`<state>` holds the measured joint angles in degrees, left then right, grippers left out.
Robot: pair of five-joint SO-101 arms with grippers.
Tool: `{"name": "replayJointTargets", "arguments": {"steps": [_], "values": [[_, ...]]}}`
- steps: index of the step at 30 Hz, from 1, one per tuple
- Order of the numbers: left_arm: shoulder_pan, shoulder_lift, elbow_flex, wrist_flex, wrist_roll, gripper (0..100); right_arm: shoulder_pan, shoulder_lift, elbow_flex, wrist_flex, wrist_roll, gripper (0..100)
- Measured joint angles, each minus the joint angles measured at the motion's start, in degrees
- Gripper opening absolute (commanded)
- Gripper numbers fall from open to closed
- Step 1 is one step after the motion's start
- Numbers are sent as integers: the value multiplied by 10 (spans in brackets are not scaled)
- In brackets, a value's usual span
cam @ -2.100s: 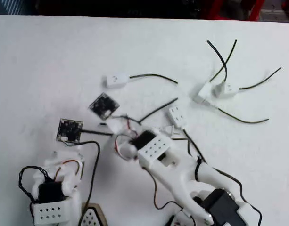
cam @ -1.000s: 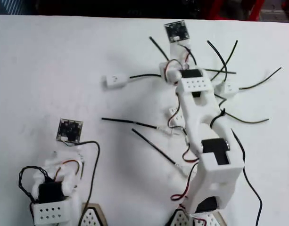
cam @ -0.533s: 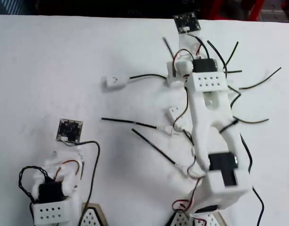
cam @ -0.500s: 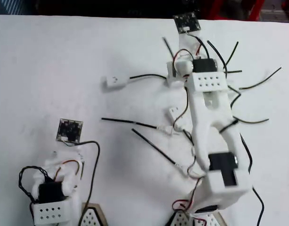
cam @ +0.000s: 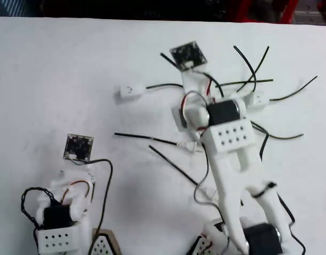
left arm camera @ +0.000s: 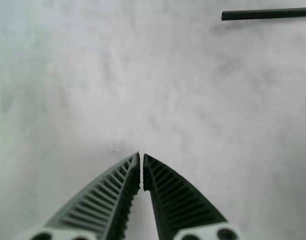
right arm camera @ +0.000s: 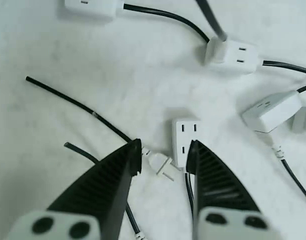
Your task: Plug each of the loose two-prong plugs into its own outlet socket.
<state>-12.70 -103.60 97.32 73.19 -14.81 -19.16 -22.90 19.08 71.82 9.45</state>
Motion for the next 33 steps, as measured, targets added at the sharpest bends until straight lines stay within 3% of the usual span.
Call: {"name": "replayJointTargets", "arguments": {"steps": [10, 19, 33], "values": [[0, 0, 0, 0, 0, 32, -57, -167, 168, 0, 0, 148], [0, 0, 0, 0, 0, 32, -61, -315, 304, 0, 0, 148], [0, 0, 0, 0, 0, 32, -61, -347, 388, -11, 0, 149]]}}
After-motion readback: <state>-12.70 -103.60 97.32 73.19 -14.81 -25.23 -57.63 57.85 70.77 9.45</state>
